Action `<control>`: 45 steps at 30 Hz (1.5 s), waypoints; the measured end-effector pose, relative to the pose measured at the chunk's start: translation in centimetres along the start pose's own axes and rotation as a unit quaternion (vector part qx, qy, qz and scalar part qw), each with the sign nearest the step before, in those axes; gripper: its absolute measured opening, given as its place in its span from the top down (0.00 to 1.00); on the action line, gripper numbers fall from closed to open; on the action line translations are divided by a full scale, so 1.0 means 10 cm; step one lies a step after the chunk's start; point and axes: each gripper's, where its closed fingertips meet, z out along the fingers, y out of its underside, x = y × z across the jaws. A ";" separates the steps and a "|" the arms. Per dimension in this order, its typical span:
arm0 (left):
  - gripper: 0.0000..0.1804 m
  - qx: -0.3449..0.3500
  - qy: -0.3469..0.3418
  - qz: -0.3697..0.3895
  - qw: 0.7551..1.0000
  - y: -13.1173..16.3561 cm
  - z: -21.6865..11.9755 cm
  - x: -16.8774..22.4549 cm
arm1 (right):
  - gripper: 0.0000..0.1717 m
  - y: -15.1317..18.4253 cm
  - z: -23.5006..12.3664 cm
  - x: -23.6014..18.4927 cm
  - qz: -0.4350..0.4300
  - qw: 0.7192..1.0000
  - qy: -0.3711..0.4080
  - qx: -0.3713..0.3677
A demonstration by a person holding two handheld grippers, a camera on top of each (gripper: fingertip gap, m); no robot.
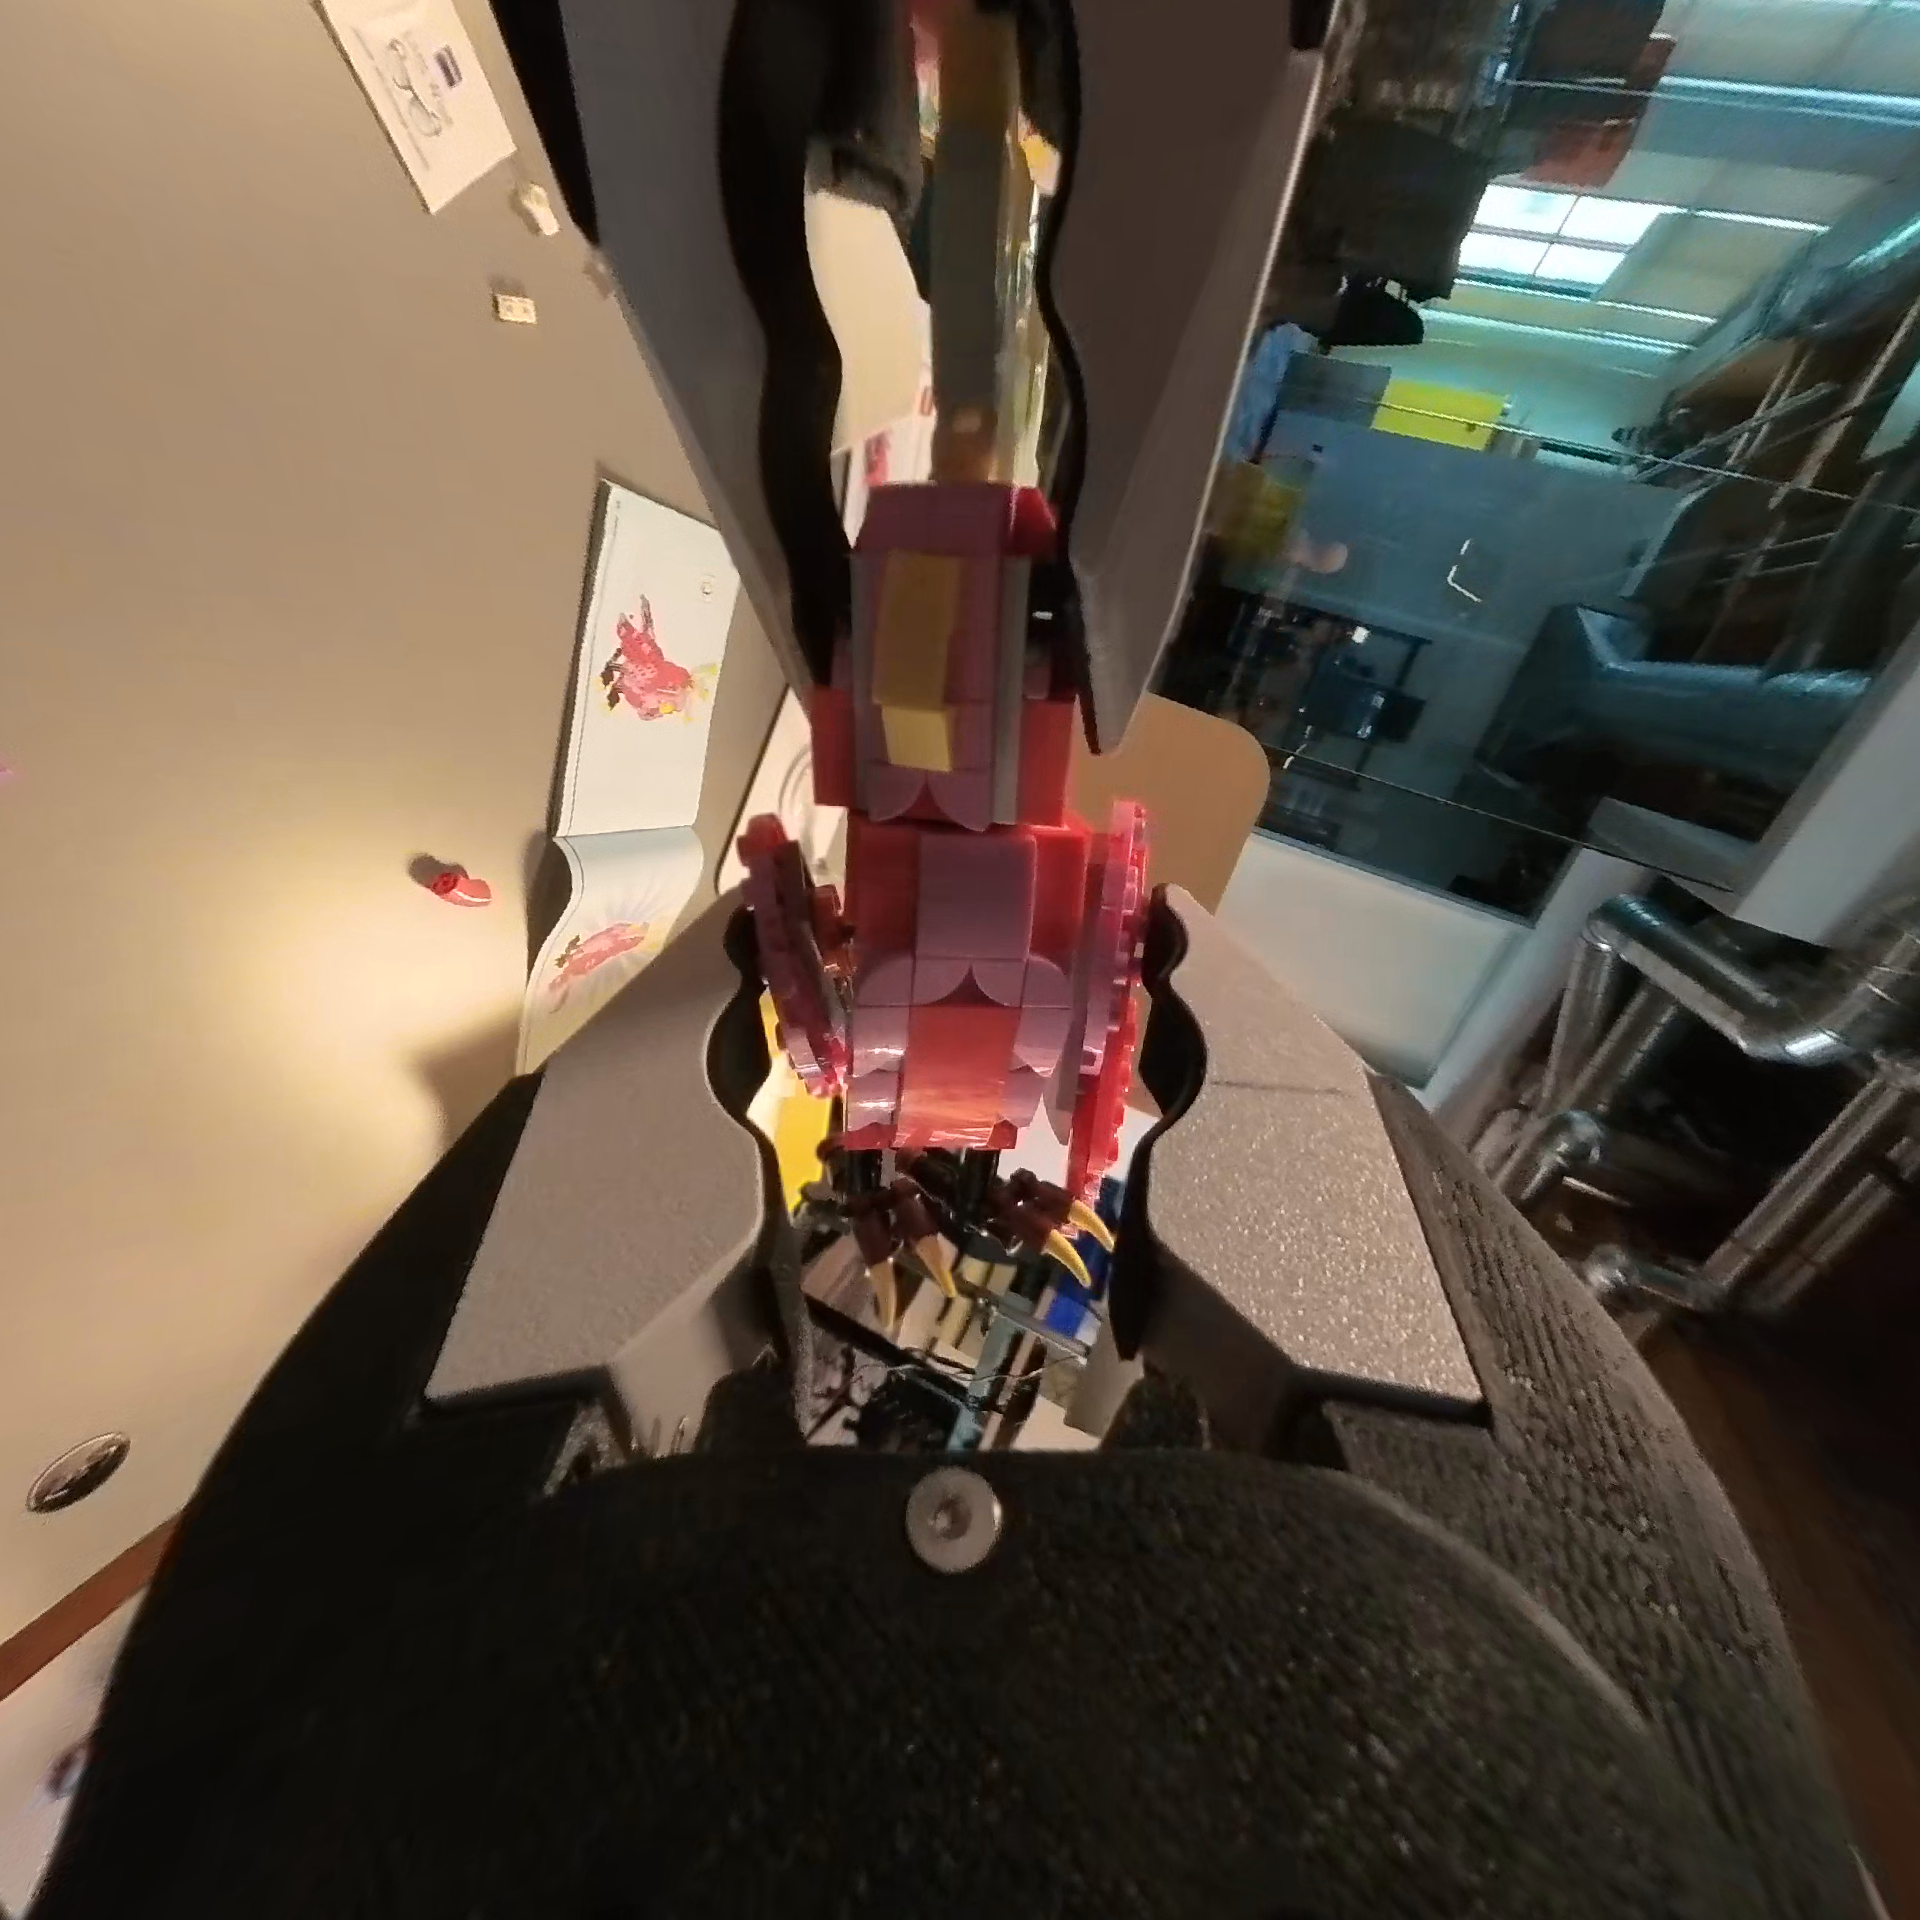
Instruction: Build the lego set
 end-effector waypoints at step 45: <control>0.80 0.040 0.018 -0.001 0.999 -0.21 0.07 0.09 | 0.57 -0.08 -0.48 -0.16 0.301 0.854 -0.394 0.161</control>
